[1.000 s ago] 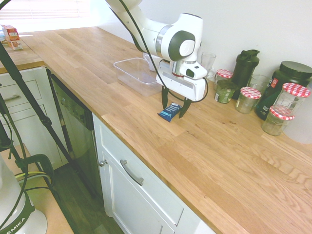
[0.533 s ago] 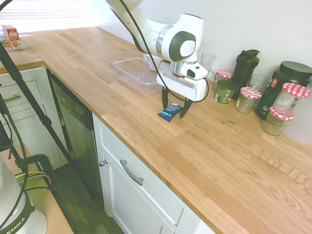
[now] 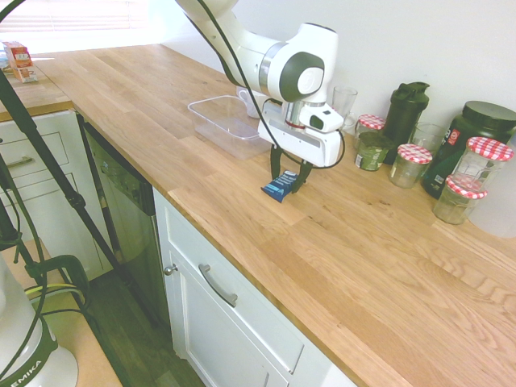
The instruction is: Put the protein bar into the container
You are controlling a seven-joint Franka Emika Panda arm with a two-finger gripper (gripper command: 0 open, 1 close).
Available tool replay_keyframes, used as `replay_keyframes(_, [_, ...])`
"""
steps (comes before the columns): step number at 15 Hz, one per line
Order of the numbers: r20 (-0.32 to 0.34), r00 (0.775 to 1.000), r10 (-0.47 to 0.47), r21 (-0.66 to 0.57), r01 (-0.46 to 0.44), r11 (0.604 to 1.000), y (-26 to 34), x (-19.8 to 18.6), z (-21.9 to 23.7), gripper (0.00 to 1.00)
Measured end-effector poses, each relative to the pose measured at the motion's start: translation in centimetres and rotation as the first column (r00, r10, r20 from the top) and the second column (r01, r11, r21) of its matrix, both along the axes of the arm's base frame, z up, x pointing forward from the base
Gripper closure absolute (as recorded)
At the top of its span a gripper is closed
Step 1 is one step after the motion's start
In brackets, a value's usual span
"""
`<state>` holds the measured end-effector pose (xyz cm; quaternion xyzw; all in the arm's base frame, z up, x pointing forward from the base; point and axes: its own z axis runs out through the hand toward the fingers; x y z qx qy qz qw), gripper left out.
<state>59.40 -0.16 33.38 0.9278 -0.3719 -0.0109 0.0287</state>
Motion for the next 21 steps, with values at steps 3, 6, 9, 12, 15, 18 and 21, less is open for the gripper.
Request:
replay_keyframes(3, [0.0,1.0,0.001,0.0,-0.001,1.0,0.0,0.0,0.0,1.0])
replay_keyframes(6, [0.003,1.0,0.0,0.0,0.0,1.0,-0.2,0.0,0.2,1.0])
replay_keyframes(9, [0.05,0.999,0.015,0.012,-0.016,1.0,0.2,-0.1,3.5,1.0])
replay_keyframes(12, [0.107,0.993,0.05,0.013,-0.052,0.999,2.2,-1.6,9.9,1.0])
replay_keyframes(15, [0.133,0.986,0.099,0.005,-0.101,0.995,6.6,-3.1,13.3,1.0])
replay_keyframes(18, [0.134,0.982,0.132,-0.027,-0.13,0.991,11.2,-3.9,13.8,1.0])
replay_keyframes(21, [0.13,0.979,0.158,-0.065,-0.151,0.986,14.8,-3.6,14.3,1.0])
